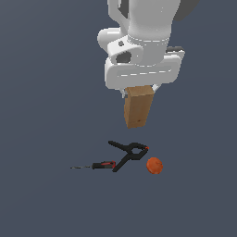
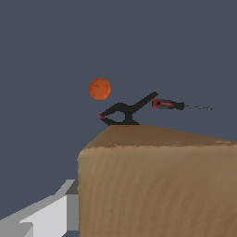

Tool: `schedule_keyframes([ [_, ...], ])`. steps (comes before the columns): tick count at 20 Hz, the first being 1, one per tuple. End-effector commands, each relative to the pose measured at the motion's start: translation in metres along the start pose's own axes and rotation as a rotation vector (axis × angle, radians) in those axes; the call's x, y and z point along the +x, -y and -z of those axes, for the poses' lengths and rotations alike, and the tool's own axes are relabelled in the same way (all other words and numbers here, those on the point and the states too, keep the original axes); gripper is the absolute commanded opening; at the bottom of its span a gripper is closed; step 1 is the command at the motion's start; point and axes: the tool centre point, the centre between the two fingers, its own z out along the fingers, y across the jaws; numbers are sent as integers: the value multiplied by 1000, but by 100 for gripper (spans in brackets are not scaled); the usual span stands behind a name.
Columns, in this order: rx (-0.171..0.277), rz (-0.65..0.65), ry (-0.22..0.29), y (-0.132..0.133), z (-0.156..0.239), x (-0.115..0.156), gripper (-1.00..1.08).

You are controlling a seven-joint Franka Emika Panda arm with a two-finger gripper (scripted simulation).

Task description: Pick up a designated object from a clutter of objects.

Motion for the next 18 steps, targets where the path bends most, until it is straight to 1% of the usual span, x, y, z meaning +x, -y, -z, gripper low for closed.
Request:
schedule_keyframes([
  [1,-1,-1,-9,9,21,10,-100],
  [9,0,-1,-9,33,67,37,-100],
  [18,0,-1,-9,56,109,61,-100],
])
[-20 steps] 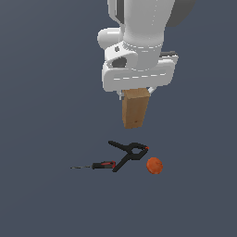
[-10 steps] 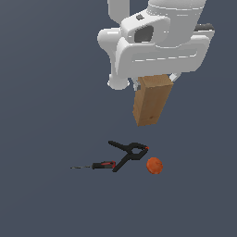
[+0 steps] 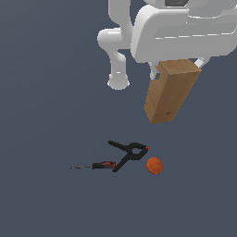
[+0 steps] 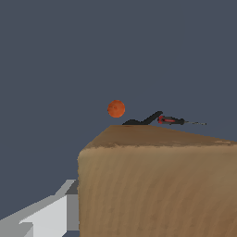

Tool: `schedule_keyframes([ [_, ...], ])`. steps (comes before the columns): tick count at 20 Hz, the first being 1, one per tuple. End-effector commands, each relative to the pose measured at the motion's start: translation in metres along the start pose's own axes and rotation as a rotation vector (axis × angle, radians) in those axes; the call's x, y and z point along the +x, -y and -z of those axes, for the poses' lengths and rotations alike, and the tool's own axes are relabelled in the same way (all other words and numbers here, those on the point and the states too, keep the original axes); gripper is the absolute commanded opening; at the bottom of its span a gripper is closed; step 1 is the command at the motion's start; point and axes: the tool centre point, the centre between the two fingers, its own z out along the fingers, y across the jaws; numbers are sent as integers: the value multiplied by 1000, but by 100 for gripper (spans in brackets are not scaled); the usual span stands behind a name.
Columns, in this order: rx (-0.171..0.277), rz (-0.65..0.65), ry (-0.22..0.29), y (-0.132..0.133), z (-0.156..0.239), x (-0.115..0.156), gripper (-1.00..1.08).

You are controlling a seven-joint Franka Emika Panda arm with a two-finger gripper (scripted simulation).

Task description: Pick up a designated object from a clutter of objects.

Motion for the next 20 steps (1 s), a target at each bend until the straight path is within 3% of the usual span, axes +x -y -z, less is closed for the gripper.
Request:
schedule_keyframes([
  [1,0,0,-10,6,16,6,-100],
  [20,0,0,-10,21,46,26,-100],
])
